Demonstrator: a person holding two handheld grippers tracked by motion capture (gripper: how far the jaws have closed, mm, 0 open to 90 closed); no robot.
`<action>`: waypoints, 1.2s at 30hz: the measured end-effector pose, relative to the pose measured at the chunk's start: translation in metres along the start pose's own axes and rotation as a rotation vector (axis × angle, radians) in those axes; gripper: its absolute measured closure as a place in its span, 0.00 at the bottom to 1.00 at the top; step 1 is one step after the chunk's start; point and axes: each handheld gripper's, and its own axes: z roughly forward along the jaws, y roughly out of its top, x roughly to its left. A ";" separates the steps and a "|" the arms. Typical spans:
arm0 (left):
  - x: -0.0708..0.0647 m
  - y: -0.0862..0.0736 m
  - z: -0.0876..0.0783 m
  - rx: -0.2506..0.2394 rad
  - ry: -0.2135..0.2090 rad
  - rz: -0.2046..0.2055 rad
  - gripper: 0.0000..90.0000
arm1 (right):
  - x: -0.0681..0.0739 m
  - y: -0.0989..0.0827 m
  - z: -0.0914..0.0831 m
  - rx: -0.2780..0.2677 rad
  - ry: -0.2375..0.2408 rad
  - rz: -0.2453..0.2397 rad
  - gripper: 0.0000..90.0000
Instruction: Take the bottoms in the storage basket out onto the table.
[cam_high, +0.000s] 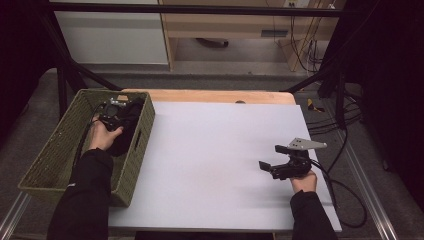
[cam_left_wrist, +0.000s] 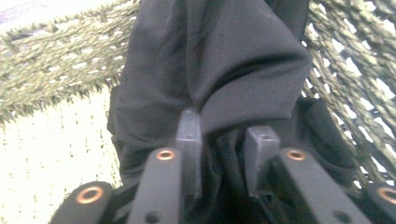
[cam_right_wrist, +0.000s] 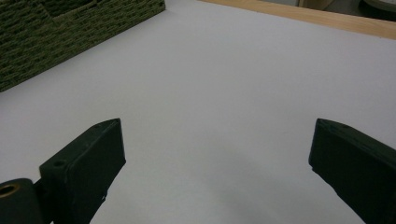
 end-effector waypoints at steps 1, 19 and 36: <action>0.000 0.000 -0.001 -0.003 -0.002 -0.002 0.84 | 0.000 0.000 0.000 -0.002 -0.001 0.000 0.05; 0.003 0.005 -0.025 -0.071 -0.046 -0.048 0.91 | 0.000 0.000 0.000 -0.004 0.000 0.000 0.05; 0.008 0.008 -0.045 -0.116 -0.078 -0.109 0.92 | 0.000 0.000 0.000 0.001 -0.001 0.000 0.05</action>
